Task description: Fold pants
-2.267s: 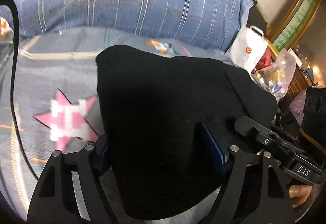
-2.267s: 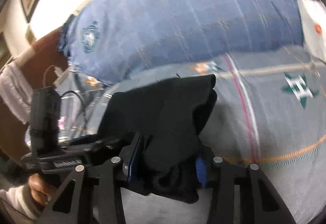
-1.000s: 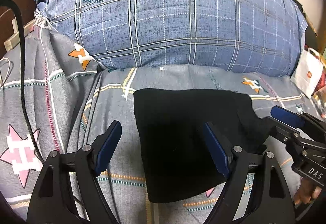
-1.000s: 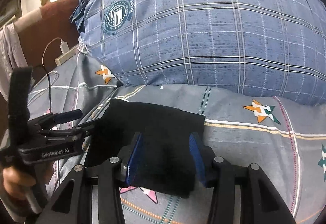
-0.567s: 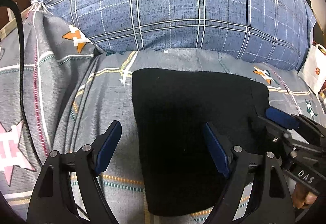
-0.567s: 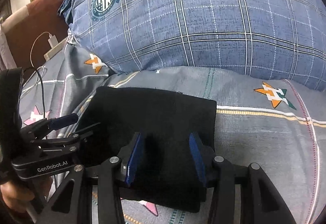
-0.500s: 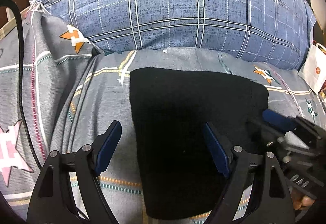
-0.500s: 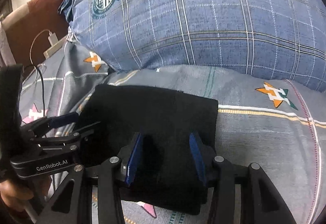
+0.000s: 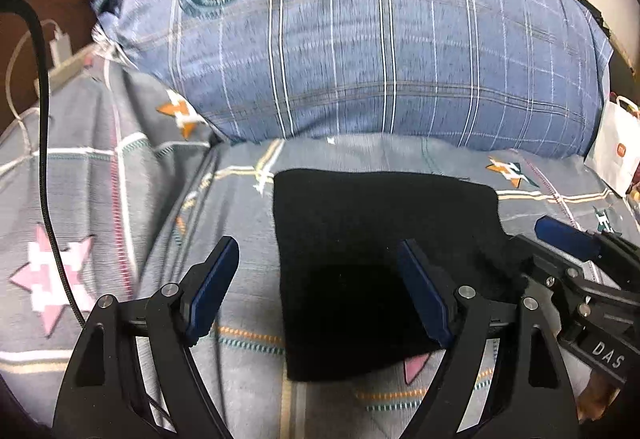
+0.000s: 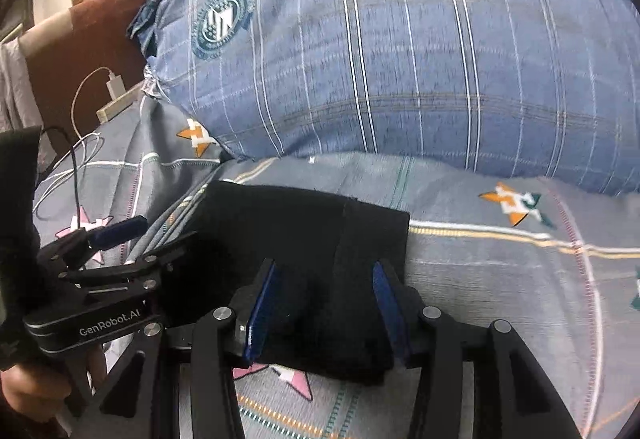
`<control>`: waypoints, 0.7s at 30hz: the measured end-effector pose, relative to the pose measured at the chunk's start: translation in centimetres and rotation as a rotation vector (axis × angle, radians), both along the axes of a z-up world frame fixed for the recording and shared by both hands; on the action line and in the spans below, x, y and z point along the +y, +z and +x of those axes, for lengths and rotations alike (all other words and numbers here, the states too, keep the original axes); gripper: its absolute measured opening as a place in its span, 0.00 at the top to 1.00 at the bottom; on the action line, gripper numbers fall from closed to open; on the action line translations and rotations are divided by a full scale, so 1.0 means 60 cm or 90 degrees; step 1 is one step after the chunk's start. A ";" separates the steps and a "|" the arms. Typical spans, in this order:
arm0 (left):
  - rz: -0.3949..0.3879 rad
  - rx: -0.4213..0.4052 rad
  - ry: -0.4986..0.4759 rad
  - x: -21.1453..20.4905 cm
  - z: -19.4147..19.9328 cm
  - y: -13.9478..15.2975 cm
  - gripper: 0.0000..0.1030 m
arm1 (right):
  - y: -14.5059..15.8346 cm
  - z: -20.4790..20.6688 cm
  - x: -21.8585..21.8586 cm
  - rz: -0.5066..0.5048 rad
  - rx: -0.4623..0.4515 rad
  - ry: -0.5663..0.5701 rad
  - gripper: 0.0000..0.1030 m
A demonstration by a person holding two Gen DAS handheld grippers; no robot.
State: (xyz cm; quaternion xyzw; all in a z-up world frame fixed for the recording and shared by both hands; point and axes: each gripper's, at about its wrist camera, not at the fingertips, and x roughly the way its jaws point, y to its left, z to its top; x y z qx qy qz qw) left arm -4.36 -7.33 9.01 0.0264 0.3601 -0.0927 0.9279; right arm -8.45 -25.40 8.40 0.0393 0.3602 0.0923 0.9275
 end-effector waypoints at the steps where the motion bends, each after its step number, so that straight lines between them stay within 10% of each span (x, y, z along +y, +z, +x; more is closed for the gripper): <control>1: 0.002 -0.007 0.000 0.002 -0.011 0.005 0.20 | 0.006 -0.006 0.000 0.002 -0.004 -0.003 0.53; 21: 0.018 -0.047 0.035 0.034 -0.113 0.041 0.20 | 0.029 -0.073 0.032 0.006 -0.023 0.006 0.52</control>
